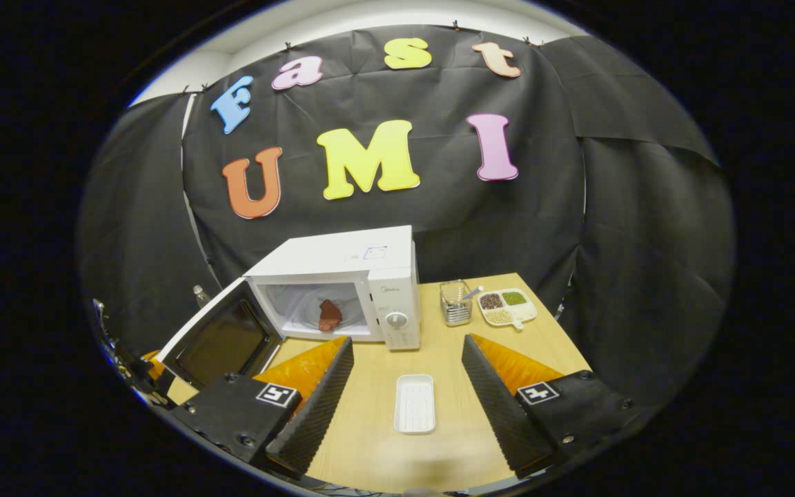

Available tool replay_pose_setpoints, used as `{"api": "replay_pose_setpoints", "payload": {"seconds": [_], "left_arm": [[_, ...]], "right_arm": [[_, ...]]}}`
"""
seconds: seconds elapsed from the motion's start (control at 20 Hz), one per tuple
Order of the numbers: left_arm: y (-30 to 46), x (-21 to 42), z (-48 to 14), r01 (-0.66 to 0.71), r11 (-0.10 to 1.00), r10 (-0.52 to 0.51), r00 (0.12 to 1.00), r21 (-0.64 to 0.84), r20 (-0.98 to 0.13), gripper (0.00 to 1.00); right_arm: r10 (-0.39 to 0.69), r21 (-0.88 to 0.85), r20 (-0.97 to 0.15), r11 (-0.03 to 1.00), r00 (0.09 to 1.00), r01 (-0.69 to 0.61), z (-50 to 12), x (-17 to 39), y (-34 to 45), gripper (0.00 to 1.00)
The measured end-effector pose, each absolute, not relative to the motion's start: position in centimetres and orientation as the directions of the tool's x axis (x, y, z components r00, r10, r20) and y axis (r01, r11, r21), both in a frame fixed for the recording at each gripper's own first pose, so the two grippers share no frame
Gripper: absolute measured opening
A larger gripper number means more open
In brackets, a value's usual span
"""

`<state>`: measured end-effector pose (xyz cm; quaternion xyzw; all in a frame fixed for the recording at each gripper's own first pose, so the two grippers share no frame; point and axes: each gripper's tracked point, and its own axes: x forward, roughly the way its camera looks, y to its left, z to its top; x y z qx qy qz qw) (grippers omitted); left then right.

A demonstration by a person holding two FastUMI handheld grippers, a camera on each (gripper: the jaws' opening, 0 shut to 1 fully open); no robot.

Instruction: Open the microwave oven with the left hand, put the food in, and close the microwave oven.

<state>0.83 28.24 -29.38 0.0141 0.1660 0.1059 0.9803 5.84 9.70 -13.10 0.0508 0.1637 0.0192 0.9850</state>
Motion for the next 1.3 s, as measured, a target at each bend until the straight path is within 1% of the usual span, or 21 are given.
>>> {"api": "replay_pose_setpoints", "payload": {"seconds": [0.1, 0.2, 0.35, 0.8, 1.15, 1.2, 1.25, 1.3], "left_arm": [[26.7, 1.1, -29.8, -0.168, 0.984, 0.175, 0.927, 0.050, -0.331, 0.00], [26.2, 1.3, -30.1, -0.150, 0.986, 0.163, 0.931, 0.066, -0.328, 0.00], [23.6, 1.3, -30.0, -0.091, 0.995, 0.101, 0.941, 0.045, -0.324, 0.00], [11.3, 3.1, -30.0, 0.116, 0.993, -0.119, 0.941, -0.028, -0.316, 0.00], [3.5, 6.8, -29.8, 0.264, 0.963, -0.268, 0.913, -0.054, -0.308, 0.00], [2.7, 7.2, -29.8, 0.281, 0.958, -0.284, 0.909, -0.055, -0.306, 0.10], [1.9, 7.7, -29.7, 0.295, 0.954, -0.298, 0.905, -0.055, -0.304, 0.00], [1.2, 8.2, -29.7, 0.307, 0.950, -0.310, 0.901, -0.058, -0.303, 0.00]], "right_arm": [[0.042, 0.108, -0.320, 0.994, 0.946, -0.007, -12.9, 5.7, 9.3, 0.92], [0.030, 0.114, -0.320, 0.993, 0.947, 0.008, -12.8, 5.4, 9.1, 0.92], [0.022, 0.104, -0.331, 0.994, 0.943, 0.013, -12.9, 4.9, 9.0, 0.92], [-0.001, 0.098, -0.335, 0.994, 0.942, 0.036, -12.2, 4.6, 7.4, 0.92], [-0.044, 0.101, -0.354, 0.991, 0.934, 0.085, -12.8, 4.6, 4.8, 0.92], [-0.051, 0.098, -0.357, 0.991, 0.933, 0.092, -12.9, 4.5, 4.4, 1.00], [-0.057, 0.095, -0.359, 0.991, 0.931, 0.098, -13.0, 4.5, 4.0, 1.00], [-0.064, 0.096, -0.362, 0.990, 0.930, 0.105, -12.9, 4.5, 3.6, 1.00]]}}
